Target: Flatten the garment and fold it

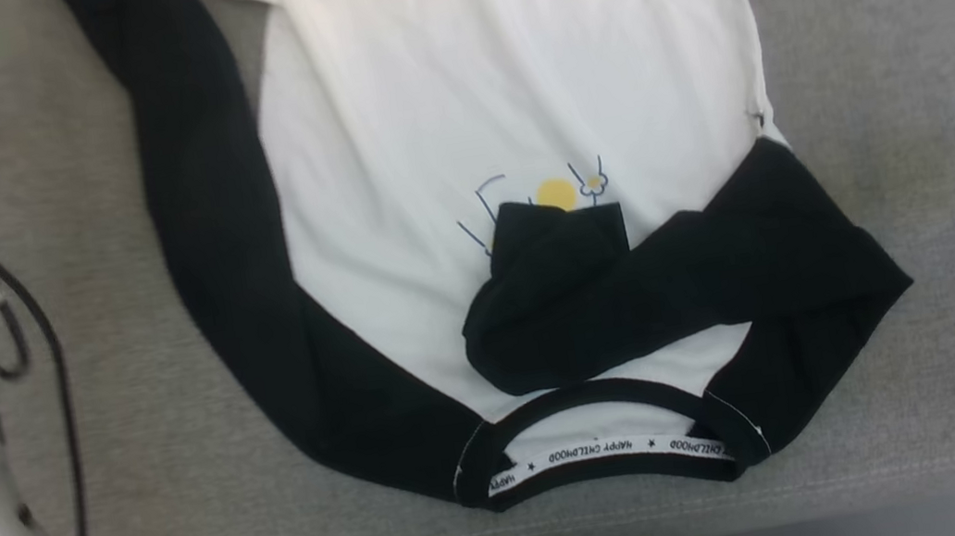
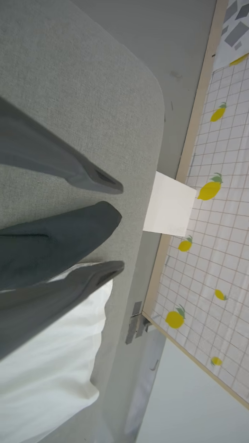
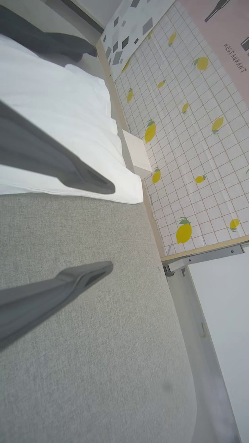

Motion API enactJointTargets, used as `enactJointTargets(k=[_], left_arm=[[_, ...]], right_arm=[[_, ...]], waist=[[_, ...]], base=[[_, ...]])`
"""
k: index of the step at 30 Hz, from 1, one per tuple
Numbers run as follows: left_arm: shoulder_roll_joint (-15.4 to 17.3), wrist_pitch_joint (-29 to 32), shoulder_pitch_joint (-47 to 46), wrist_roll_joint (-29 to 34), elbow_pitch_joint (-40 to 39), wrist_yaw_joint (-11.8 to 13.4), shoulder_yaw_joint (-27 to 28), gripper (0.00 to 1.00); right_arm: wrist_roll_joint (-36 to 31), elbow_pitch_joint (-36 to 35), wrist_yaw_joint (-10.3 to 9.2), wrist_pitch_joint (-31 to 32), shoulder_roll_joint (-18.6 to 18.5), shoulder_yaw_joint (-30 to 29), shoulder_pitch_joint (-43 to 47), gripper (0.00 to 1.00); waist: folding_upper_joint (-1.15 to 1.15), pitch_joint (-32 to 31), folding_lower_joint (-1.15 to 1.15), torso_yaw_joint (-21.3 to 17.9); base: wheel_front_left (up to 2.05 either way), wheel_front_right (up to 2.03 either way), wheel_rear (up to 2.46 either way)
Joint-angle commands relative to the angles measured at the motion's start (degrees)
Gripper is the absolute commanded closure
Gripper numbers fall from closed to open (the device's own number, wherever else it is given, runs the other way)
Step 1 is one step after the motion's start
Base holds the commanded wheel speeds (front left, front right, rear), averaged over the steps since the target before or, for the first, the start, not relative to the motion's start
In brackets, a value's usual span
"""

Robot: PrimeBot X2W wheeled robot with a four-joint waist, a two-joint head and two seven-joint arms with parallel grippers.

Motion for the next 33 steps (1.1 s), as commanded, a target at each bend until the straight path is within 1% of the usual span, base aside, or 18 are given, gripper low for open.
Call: enactJointTargets(k=[1, 6, 8, 13, 20, 21, 22, 24, 27, 30, 33], left_arm=[[0.5, 1.9, -2.3, 0.0, 1.0, 0.7, -0.5, 0.00], [1.8, 9.8, -8.7, 1.8, 3.8, 2.5, -3.1, 0.00], [2.1, 12.2, -10.0, 2.3, 4.6, 3.6, -3.7, 0.00], [3.4, 18.5, -10.8, 3.9, 6.3, 6.1, -5.2, 0.00], [4.2, 26.5, -8.6, 4.1, 6.8, 8.6, -6.3, 0.00], [4.0, 27.7, -8.2, 3.7, 6.4, 8.9, -6.2, 0.59], [3.9, 27.9, -8.0, 3.2, 5.8, 8.9, -5.9, 0.98], [3.8, 27.8, -7.5, 2.7, 4.4, 8.7, -5.8, 1.00], [3.4, 25.1, -7.2, 1.6, 2.3, 8.8, -4.5, 1.00], [2.8, 21.4, -7.0, 1.0, 1.3, 9.4, -3.1, 1.00], [0.9, 15.8, -7.0, -0.9, 0.6, 10.5, -0.2, 1.00]], right_arm=[[0.6, -0.5, 0.20, -0.5, 0.2, 0.5, -1.0, 0.00], [1.0, -1.5, 0.20, -0.8, 0.4, 1.3, -1.7, 0.00], [1.0, -2.0, 0.20, -0.9, 0.4, 1.3, -1.7, 0.00], [1.4, -2.4, 0.20, -1.3, 0.4, 1.3, -1.5, 0.00], [1.5, -2.2, 0.20, -1.9, 0.5, 0.7, -1.1, 0.00], [1.6, -2.2, 0.20, -2.0, 0.5, 0.6, -1.1, 0.00], [1.6, -2.2, 0.20, -2.0, 0.5, 0.5, -1.1, 0.00], [1.5, -2.2, 0.20, -2.1, 0.5, 0.4, -1.2, 0.00], [1.2, -1.8, 0.20, -2.2, 0.4, 0.3, -1.3, 0.00], [0.8, -1.3, 0.20, -2.6, 0.3, 0.5, -1.3, 0.00], [0.3, -0.3, 0.20, -2.9, 0.0, 0.6, -1.3, 0.00]], waist=[[0.00, 8.5, -0.01, -3.8], [0.00, 12.2, -0.01, -5.0], [0.00, 13.3, -0.01, -5.2], [0.00, 15.2, -0.01, -5.6], [0.00, 16.3, -0.01, -5.4], [0.00, 16.4, -0.01, -5.3], [0.00, 16.5, -0.01, -5.2], [0.00, 16.5, -0.01, -4.9], [0.00, 15.9, -0.01, -4.4], [0.00, 14.6, -0.01, -3.9], [0.00, 12.1, -0.01, -2.8]], base=[[0.00, 0.00, 0.00], [0.00, 0.00, 0.00], [0.00, 0.00, 0.00], [0.00, 0.00, 0.00], [0.00, 0.00, 0.00], [0.00, 0.00, 0.00], [0.00, 0.00, 0.00], [0.00, 0.00, 0.00], [0.00, 0.00, 0.00], [0.00, 0.00, 0.00], [0.00, 0.00, 0.00]])
